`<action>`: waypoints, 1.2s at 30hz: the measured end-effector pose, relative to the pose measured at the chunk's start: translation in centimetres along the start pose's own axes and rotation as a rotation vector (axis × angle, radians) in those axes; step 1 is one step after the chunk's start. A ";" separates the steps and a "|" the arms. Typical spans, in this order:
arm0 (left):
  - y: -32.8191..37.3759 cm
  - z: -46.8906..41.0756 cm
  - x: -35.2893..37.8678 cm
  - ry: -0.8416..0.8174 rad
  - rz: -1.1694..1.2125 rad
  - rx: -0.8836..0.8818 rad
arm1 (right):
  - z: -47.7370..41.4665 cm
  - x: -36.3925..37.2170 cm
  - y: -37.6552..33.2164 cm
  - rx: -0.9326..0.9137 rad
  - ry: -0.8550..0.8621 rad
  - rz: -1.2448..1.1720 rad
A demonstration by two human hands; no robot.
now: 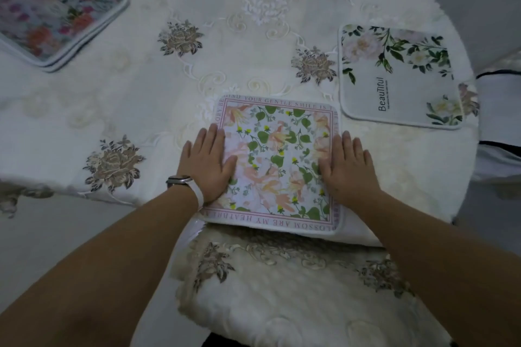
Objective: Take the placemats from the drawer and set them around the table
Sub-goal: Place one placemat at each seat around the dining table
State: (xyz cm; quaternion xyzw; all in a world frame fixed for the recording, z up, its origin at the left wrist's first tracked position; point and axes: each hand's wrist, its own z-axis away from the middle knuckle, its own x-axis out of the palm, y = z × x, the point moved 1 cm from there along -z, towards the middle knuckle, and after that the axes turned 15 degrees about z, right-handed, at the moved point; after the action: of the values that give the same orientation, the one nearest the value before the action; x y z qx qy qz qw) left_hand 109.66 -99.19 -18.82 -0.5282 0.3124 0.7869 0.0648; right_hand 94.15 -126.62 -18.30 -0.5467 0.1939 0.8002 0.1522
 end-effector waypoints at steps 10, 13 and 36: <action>0.4 6.5 -3.6 -0.131 -0.078 0.016 | 4.8 -2.5 0.6 -0.155 0.005 0.099; 0.7 8.8 -5.3 -0.072 -0.032 -0.009 | 5.5 -4.3 0.9 -0.233 0.049 0.106; 6.2 32.1 -9.5 0.465 -0.063 -0.351 | 14.1 -15.1 -8.9 -1.108 0.369 0.140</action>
State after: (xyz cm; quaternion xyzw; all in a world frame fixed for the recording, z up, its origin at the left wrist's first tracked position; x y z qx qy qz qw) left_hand 85.73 -83.99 -0.05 -0.7069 0.1613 0.6844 -0.0764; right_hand 92.02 -112.58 -0.88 -0.6608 -0.1941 0.6821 -0.2457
